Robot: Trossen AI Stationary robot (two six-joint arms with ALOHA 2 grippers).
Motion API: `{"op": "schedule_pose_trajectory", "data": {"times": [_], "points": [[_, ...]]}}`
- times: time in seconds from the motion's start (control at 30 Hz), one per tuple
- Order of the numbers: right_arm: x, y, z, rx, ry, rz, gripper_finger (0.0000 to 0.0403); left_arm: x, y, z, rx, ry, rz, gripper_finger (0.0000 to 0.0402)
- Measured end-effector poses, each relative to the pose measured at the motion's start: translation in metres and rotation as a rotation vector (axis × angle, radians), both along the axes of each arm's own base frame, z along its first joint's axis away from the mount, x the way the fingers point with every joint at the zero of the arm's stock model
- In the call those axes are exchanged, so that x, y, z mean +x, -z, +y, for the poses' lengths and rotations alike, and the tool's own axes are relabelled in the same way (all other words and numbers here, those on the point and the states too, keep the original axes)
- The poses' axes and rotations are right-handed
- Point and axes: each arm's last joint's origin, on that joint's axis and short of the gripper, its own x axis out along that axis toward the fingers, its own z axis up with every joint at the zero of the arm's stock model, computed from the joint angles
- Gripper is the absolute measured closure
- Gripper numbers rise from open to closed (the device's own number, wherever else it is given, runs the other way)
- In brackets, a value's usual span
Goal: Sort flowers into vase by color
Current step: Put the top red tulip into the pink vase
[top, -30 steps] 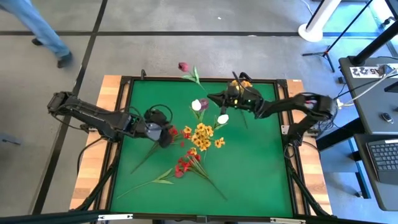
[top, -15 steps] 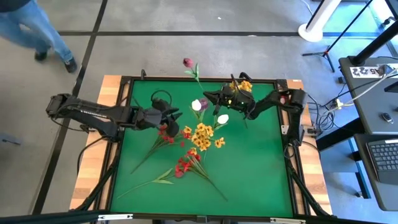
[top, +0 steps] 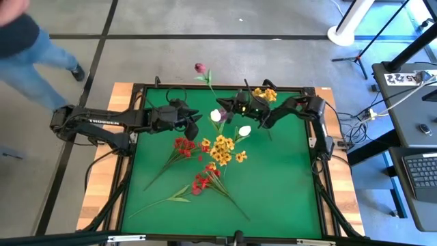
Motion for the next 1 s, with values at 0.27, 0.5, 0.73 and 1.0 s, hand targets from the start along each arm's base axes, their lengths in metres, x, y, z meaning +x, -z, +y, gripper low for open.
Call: {"op": "schedule_pose_trajectory", "data": {"times": [0.27,0.5,0.73,1.0], "points": [[0.003,0.009,-0.001,0.006,-0.010,0.019,0.0403,0.000,0.000,-0.001,-0.006,0.012,0.000,0.0289],[0.003,0.014,0.000,0.071,-0.034,0.054,0.0396,0.000,0.001,-0.001,-0.007,0.013,0.003,0.0289],[0.004,0.021,0.000,0.139,-0.036,0.114,0.0380,0.000,0.001,-0.001,-0.009,0.013,0.004,0.0289],[0.004,0.020,0.001,0.157,-0.097,0.126,0.0378,0.000,0.001,-0.002,-0.010,0.017,0.004,0.0289]]}}
